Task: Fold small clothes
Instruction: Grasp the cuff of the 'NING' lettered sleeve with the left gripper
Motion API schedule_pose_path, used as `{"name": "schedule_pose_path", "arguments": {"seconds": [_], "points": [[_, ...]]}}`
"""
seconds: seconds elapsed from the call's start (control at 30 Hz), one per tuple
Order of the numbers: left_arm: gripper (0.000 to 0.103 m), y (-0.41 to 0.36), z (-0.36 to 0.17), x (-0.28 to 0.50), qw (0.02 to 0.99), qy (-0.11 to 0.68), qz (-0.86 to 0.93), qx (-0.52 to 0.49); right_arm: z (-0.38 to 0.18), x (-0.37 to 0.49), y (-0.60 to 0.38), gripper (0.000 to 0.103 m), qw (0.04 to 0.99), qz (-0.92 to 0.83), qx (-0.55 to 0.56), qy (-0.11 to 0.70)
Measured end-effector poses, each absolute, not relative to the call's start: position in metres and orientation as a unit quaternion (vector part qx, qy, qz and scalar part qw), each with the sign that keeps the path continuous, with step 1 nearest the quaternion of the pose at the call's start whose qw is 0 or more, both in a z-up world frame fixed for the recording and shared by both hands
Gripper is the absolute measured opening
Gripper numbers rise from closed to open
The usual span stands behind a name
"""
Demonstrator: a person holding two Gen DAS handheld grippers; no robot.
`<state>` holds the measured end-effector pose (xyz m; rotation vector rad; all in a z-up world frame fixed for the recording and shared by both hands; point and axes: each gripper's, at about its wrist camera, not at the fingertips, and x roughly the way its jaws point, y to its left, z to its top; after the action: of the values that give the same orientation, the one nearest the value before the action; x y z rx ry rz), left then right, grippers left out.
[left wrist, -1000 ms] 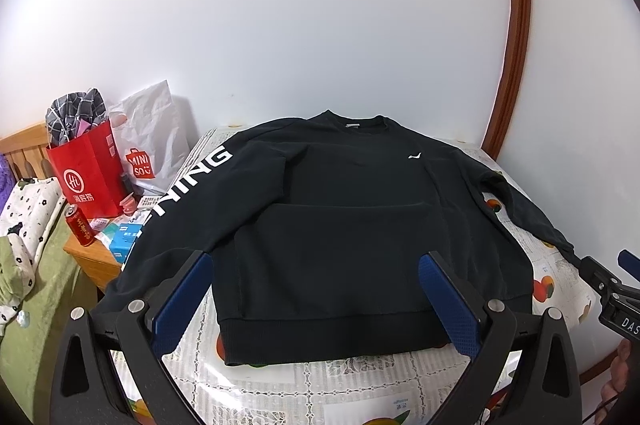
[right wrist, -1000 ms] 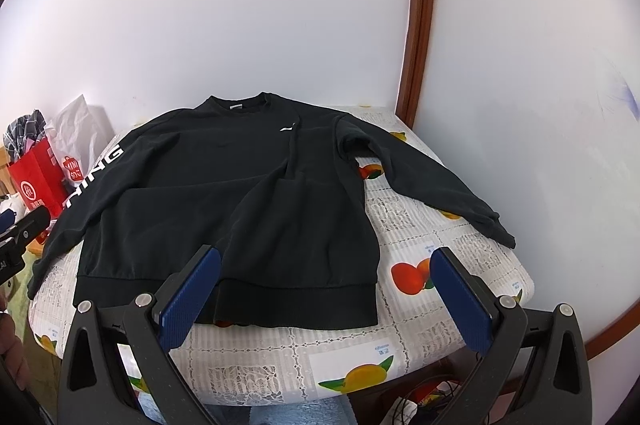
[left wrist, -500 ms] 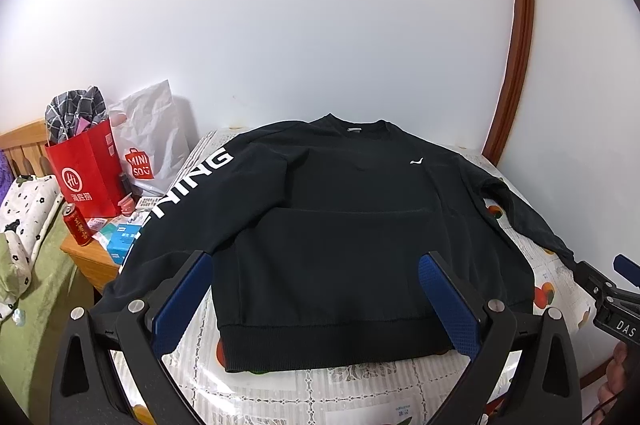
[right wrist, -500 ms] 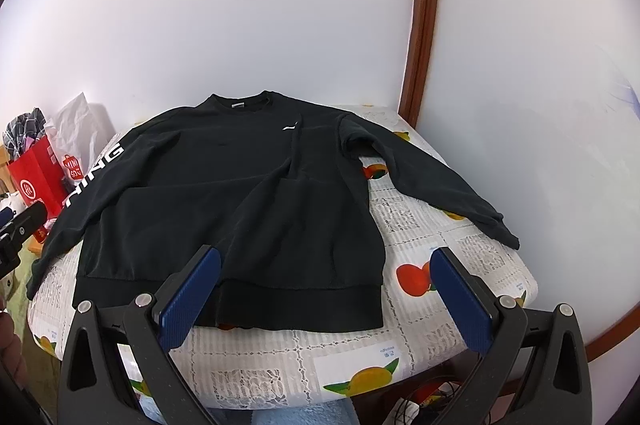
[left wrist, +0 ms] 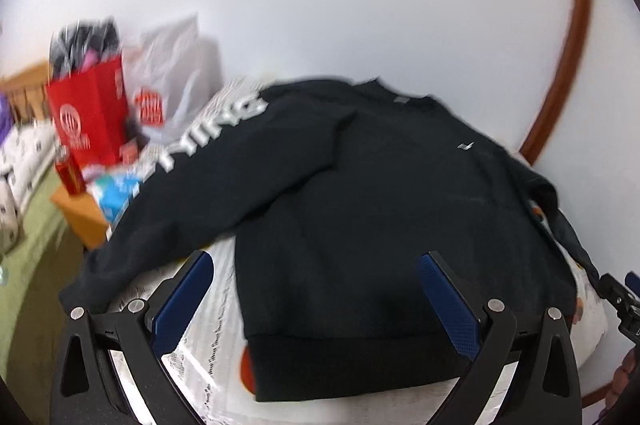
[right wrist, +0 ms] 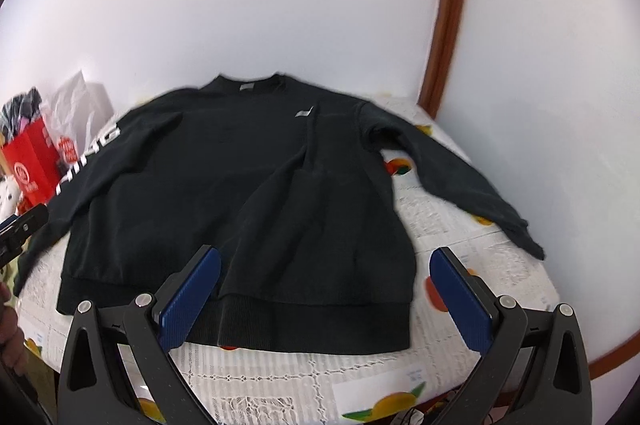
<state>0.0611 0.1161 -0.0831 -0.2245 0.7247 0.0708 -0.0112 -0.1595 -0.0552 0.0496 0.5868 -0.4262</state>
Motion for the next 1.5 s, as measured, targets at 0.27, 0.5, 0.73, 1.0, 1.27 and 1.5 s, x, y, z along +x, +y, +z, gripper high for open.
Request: {"name": "schedule_pose_path", "arguments": {"seconds": [0.27, 0.5, 0.73, 1.0, 1.27, 1.5], "points": [[0.093, 0.175, -0.137, 0.071, 0.900, 0.381, 0.064, -0.199, -0.090, 0.028, -0.157, 0.097, 0.930, -0.160, 0.033, 0.329], [0.067, 0.216, -0.160, 0.076, 0.873, 0.366, 0.096, -0.308, -0.107, 0.055, -0.143, 0.097, 0.924, -0.158, -0.003, 0.349], [0.057, 0.235, -0.164, 0.092, 0.872, 0.341, 0.152, -0.316, -0.114, 0.069, -0.151, 0.097, 0.917, -0.157, 0.000, 0.367], [0.008, 0.240, -0.155, 0.113, 0.873, 0.358, 0.205, -0.261, -0.120, 0.086, -0.161, 0.097, 0.911, -0.154, 0.003, 0.382], [0.007, 0.204, -0.067, 0.143, 0.920, 0.299, 0.168, -0.188, -0.104, 0.094, -0.189, 0.097, 0.921, -0.150, -0.001, 0.359], [0.007, 0.118, -0.018, 0.203, 0.948, 0.280, 0.086, -0.124, -0.090, 0.092, -0.242, 0.097, 0.926, -0.171, 0.014, 0.336]]}}
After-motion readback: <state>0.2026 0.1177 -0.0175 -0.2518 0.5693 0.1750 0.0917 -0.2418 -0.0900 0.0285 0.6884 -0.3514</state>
